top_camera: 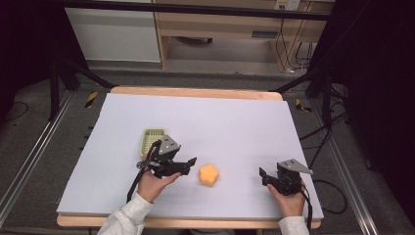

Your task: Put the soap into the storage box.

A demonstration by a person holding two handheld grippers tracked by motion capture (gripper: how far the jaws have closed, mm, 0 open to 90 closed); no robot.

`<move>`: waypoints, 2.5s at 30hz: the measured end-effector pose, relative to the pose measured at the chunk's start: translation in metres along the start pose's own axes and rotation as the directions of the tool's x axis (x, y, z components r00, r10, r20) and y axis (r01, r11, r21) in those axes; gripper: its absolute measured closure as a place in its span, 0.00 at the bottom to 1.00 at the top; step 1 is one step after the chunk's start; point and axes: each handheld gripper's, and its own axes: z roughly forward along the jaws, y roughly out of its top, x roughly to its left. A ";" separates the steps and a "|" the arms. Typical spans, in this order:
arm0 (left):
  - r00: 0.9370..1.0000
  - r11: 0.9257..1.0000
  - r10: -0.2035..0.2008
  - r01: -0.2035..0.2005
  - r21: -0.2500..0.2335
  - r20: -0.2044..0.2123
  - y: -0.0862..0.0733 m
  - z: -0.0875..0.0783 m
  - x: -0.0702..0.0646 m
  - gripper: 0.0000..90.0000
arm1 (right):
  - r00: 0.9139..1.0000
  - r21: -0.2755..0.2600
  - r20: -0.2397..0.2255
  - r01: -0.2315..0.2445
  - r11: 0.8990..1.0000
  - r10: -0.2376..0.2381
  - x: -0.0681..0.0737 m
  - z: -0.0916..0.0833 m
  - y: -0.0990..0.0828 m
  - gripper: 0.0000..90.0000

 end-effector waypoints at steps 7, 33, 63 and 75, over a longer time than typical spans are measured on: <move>1.000 1.000 0.014 -0.014 0.022 0.014 0.001 0.006 -0.006 0.28 | 1.000 0.000 -0.004 -0.010 1.000 0.010 0.000 -0.001 0.000 0.31; 0.998 0.991 0.042 -0.049 0.123 0.055 -0.001 0.034 -0.030 0.24 | 1.000 0.006 -0.012 -0.018 1.000 0.019 0.000 0.000 0.000 0.31; 0.996 0.972 0.057 -0.073 0.224 0.075 -0.006 0.062 -0.051 0.18 | 1.000 0.010 -0.012 -0.014 1.000 0.014 -0.001 0.001 -0.002 0.31; 0.996 0.964 0.057 -0.074 0.257 0.076 -0.009 0.070 -0.054 0.16 | 1.000 0.014 -0.015 -0.012 1.000 0.012 -0.001 0.001 -0.002 0.31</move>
